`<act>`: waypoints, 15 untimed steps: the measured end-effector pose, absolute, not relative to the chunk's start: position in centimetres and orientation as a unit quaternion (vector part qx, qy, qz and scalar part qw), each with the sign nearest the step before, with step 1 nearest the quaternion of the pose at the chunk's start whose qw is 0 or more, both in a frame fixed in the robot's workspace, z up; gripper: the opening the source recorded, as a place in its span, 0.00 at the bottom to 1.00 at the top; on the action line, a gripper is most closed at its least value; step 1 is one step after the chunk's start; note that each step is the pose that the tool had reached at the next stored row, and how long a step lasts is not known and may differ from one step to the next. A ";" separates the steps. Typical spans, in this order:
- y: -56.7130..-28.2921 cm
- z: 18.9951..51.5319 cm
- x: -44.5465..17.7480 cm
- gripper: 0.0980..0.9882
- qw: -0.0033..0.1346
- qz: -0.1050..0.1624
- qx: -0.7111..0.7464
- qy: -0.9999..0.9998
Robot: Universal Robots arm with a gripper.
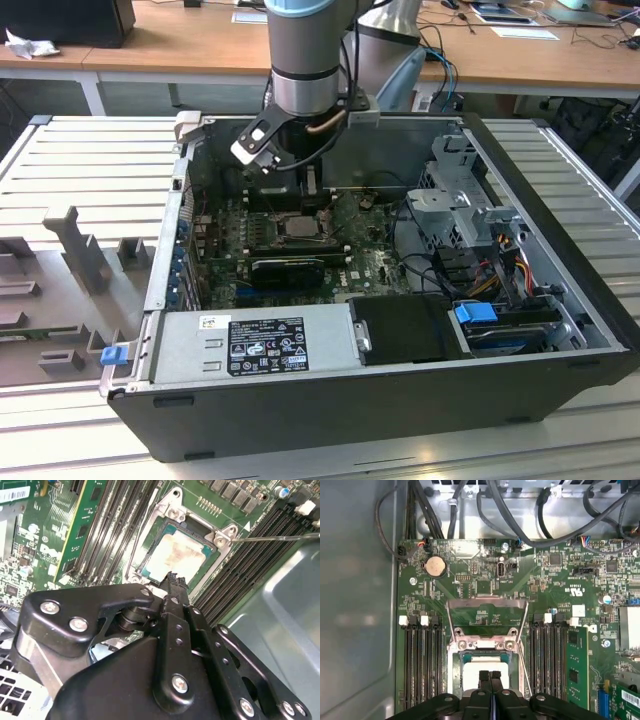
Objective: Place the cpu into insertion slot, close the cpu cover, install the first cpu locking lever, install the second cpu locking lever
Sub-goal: 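Close the cpu cover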
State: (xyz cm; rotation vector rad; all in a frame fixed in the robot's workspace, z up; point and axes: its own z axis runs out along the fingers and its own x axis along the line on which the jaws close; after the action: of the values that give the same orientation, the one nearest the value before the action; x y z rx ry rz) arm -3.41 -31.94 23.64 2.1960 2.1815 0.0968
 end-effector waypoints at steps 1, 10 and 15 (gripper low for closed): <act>-31.9 23.7 -3.3 0.01 0.022 0.031 0.709 0.704; -31.9 25.7 -3.2 0.01 0.022 0.031 0.709 0.704; -31.9 26.1 -2.5 0.01 0.022 0.031 0.709 0.704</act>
State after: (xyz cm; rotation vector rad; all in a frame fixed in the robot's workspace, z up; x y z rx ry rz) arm -2.49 -31.91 26.10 2.1962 2.1818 0.0957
